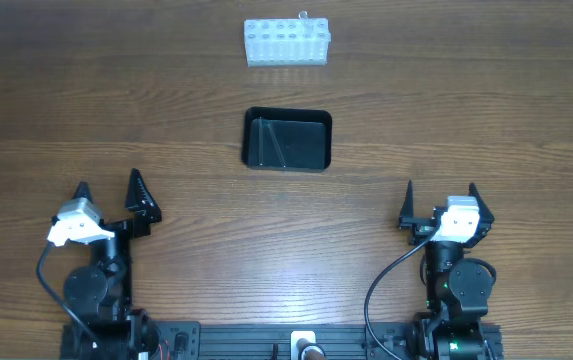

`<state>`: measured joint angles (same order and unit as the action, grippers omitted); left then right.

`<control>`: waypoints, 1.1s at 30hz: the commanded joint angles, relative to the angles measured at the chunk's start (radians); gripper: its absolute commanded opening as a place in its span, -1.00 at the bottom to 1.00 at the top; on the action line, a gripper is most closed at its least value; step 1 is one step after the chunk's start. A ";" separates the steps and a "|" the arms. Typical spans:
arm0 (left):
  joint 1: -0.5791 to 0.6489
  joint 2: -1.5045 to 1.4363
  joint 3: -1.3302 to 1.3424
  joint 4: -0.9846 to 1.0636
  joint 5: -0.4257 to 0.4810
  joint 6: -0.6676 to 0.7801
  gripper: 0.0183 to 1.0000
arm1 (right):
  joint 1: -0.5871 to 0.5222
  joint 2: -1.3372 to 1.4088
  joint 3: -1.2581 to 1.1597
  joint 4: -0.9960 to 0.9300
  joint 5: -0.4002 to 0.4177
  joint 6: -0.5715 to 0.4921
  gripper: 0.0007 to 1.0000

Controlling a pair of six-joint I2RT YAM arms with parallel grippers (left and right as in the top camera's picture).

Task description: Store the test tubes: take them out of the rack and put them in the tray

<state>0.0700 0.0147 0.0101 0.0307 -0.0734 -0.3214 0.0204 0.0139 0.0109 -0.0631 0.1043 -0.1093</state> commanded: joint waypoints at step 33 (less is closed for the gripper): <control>0.004 -0.012 -0.004 -0.107 0.084 0.318 1.00 | 0.005 -0.009 -0.005 -0.004 -0.005 0.000 0.98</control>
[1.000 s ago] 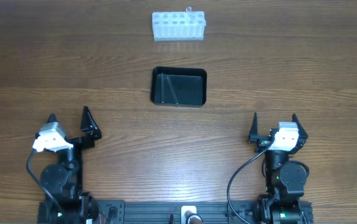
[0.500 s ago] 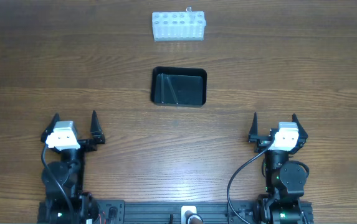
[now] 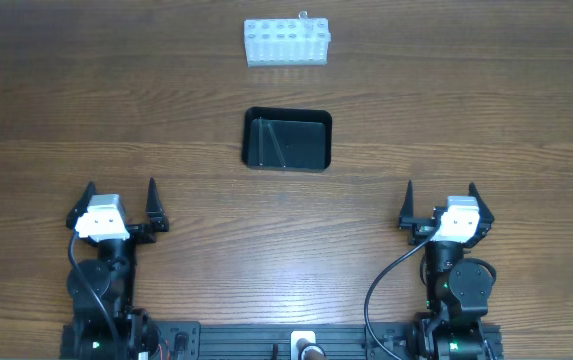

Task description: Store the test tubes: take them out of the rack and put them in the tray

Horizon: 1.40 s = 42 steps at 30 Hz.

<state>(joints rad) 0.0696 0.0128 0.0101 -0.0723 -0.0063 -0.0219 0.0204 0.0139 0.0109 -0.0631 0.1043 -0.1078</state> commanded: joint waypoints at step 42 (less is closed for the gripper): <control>0.005 -0.010 -0.004 -0.004 0.017 0.018 1.00 | 0.006 0.082 0.506 -0.409 0.024 0.059 0.98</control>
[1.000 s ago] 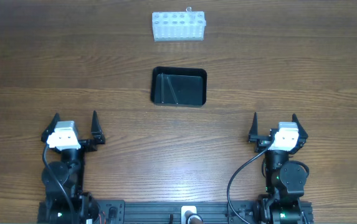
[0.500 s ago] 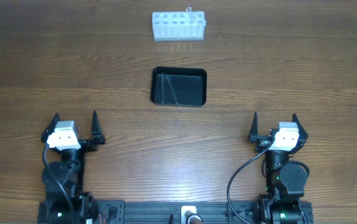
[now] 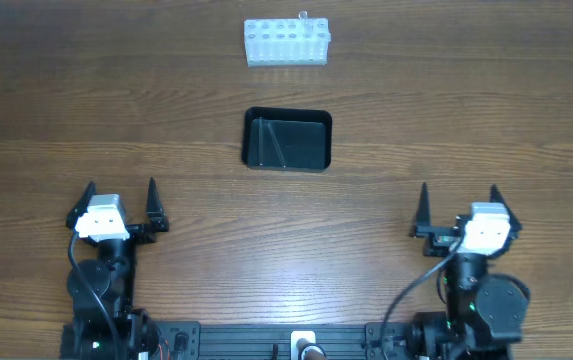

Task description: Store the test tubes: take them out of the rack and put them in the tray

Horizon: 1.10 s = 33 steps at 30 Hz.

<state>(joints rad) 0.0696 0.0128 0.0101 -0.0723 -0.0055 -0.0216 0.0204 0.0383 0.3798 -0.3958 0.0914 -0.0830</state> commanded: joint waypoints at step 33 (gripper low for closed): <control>0.005 -0.010 -0.004 -0.004 0.016 0.018 0.99 | 0.209 1.384 1.155 -0.173 0.048 0.022 0.98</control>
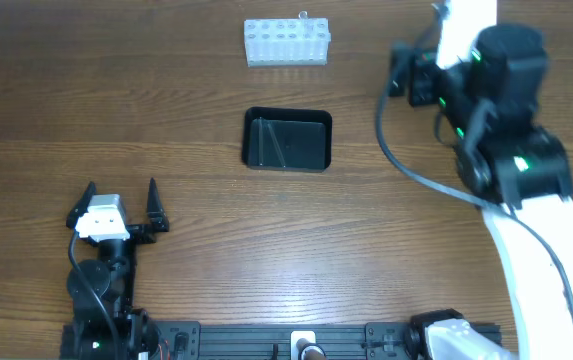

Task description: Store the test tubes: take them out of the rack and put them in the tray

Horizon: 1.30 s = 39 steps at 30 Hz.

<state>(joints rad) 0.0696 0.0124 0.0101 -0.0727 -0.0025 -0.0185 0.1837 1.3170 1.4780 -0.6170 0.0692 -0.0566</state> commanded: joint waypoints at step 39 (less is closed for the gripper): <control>0.005 -0.010 -0.004 -0.003 0.013 0.015 1.00 | 0.228 0.919 0.353 0.472 0.348 0.243 0.80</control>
<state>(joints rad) 0.0696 0.0116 0.0101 -0.0731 -0.0025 -0.0185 0.3992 2.2101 1.8038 -0.1482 0.4007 0.1562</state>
